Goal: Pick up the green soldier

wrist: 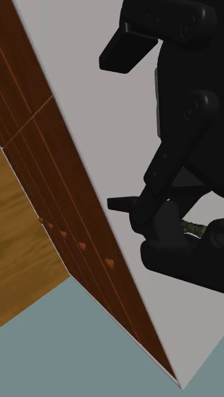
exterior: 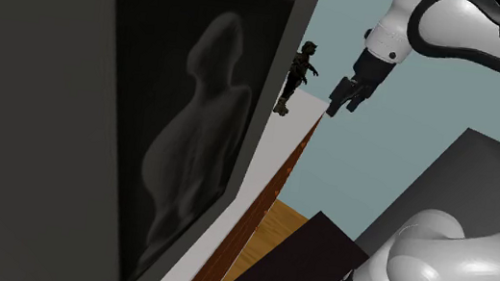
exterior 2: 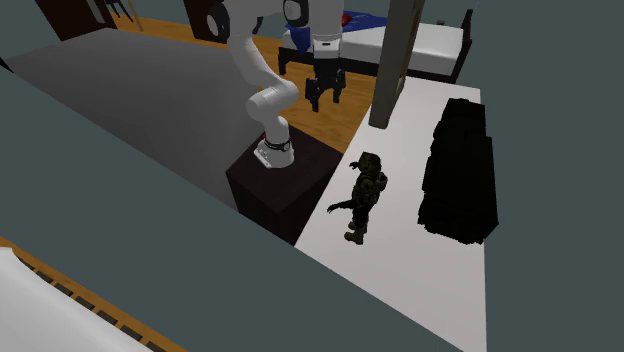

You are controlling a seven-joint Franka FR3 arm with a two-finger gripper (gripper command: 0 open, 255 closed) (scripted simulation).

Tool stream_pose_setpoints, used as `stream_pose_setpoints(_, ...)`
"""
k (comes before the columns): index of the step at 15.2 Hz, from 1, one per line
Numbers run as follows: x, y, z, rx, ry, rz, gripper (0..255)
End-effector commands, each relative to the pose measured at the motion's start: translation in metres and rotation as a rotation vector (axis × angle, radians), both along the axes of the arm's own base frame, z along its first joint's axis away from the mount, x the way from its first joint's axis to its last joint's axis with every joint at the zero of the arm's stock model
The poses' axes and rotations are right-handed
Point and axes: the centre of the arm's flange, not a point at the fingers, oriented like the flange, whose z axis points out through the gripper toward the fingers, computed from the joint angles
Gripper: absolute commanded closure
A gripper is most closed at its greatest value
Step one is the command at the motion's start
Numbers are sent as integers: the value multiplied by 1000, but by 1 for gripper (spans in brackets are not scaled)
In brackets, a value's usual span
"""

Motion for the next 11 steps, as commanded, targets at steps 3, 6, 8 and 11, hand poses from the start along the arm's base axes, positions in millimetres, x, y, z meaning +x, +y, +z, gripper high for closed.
stream_pose_setpoints(3,23,-16,5,15,8,5,0)
stream_pose_setpoints(6,58,-41,12,38,19,11,0)
stream_pose_setpoints(8,81,-57,17,54,26,16,0)
stream_pose_setpoints(11,116,-81,22,77,38,23,0)
